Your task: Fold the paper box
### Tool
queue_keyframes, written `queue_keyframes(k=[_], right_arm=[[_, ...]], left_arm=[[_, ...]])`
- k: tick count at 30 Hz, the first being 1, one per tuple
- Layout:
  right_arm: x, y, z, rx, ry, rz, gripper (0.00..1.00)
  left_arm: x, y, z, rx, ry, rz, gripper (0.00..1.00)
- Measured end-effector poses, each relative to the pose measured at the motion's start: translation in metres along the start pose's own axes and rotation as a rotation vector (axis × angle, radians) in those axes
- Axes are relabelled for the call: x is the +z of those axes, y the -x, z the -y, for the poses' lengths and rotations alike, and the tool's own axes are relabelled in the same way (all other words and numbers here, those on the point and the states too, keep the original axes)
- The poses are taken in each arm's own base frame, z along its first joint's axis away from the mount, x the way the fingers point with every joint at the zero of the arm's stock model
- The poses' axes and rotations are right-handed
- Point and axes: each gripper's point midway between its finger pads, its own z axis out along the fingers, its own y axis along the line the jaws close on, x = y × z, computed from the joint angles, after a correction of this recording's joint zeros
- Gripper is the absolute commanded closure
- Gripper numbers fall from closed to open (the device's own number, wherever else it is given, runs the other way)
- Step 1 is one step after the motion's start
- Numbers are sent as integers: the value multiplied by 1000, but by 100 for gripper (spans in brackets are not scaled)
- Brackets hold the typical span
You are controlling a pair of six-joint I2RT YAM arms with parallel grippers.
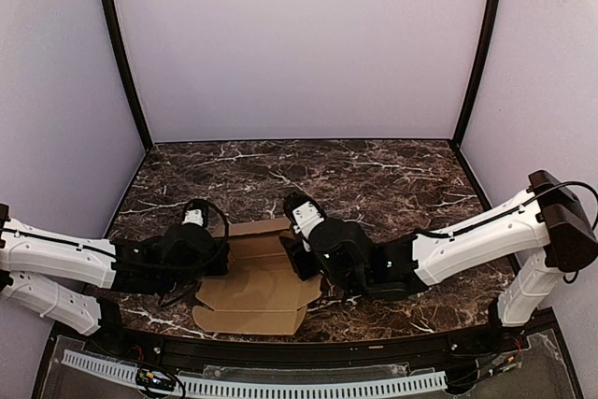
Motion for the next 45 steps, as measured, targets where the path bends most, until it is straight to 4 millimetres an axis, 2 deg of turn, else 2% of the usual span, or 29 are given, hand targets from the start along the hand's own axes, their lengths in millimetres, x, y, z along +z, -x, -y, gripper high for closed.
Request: queue_keyframes(k=[5,10,21,30,36,41,45], right_arm=[[9,0,2,-8,-50,-1,56],[16,0,4,-18,-96,-4,59],[16,-7,7,-15,-119,-32,61],[15,-13,7,-2,-123,-53,69],[16,-18,8,-14,-133,-69,79],[18,-20,14,-29,-175,-74,100],[18,-20,20,-38,-214,-71,100]], left_arm=[[-3,-1,7,-11,-16,-8,99],[-3,-2,5,-35,-4,-16,99],[-5,-6,-7,-90,54,-18,99],[-6,-5,-11,-140,111,-23,99],[-4,-10,-12,-162,146,-44,99],[-2,-13,-12,-180,166,-59,99],[-2,-16,-8,-198,165,-72,99]])
